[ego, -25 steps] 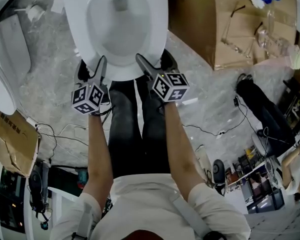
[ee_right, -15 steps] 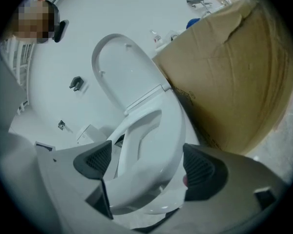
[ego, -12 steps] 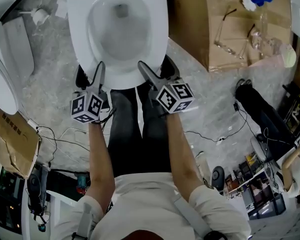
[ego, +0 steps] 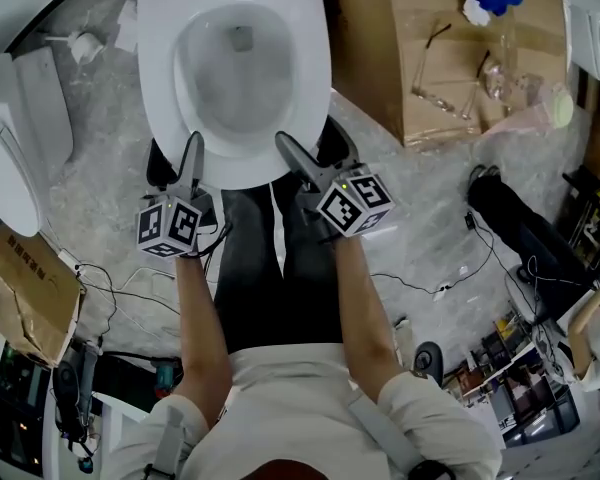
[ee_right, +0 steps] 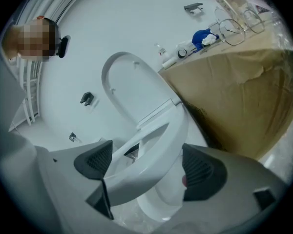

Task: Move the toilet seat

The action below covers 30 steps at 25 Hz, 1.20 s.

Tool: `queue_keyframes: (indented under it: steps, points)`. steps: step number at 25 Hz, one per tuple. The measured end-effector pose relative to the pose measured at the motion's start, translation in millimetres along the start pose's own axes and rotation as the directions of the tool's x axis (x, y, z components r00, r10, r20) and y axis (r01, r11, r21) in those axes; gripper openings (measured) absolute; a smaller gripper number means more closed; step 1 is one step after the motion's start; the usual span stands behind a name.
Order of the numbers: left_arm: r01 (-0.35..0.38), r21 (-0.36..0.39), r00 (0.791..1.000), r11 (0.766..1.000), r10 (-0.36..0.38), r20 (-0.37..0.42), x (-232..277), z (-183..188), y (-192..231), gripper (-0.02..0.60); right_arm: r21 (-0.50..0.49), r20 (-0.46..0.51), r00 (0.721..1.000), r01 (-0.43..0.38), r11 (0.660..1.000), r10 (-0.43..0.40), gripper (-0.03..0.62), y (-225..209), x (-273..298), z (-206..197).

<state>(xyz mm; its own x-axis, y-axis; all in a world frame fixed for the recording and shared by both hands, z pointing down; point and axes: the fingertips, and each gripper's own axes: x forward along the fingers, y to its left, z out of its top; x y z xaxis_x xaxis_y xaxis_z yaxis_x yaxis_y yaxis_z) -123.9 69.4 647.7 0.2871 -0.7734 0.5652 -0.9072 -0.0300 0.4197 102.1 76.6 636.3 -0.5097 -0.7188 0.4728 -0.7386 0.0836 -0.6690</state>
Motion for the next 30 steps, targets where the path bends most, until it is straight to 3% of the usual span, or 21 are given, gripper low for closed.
queue_keyframes:
  steps: [8, 19, 23, 27, 30]
  points:
    - [0.029, -0.097, 0.997, 0.995, -0.021, 0.076, -5.6, 32.1, -8.3, 0.402, 0.07, 0.061, 0.997, -0.046, 0.996, 0.042, 0.451, 16.4, -5.5, 28.1]
    - [0.036, -0.128, 0.988, 0.991, -0.016, 0.155, -9.0, 70.8, -17.2, 0.405, 0.07, 0.108, 0.993, -0.048, 0.996, 0.04, 0.451, 33.6, -5.4, 57.1]
    - [0.034, -0.004, 0.982, 0.999, -0.033, 0.185, -9.4, 96.6, -28.1, 0.402, 0.084, 0.139, 0.989, -0.054, 0.995, 0.042, 0.451, 40.1, -4.5, 72.7]
    - [0.046, 0.165, 0.982, 0.985, -0.076, 0.176, -9.3, 119.9, -49.8, 0.353, 0.115, 0.18, 0.983, -0.053, 0.992, 0.031, 0.454, 46.5, -3.8, 89.5]
    - [0.061, 0.209, 0.977, 0.976, -0.101, 0.187, -14.4, 135.9, -64.1, 0.35, 0.143, 0.217, 0.976, -0.051, 0.988, 0.019, 0.459, 52.7, -2.7, 103.7]
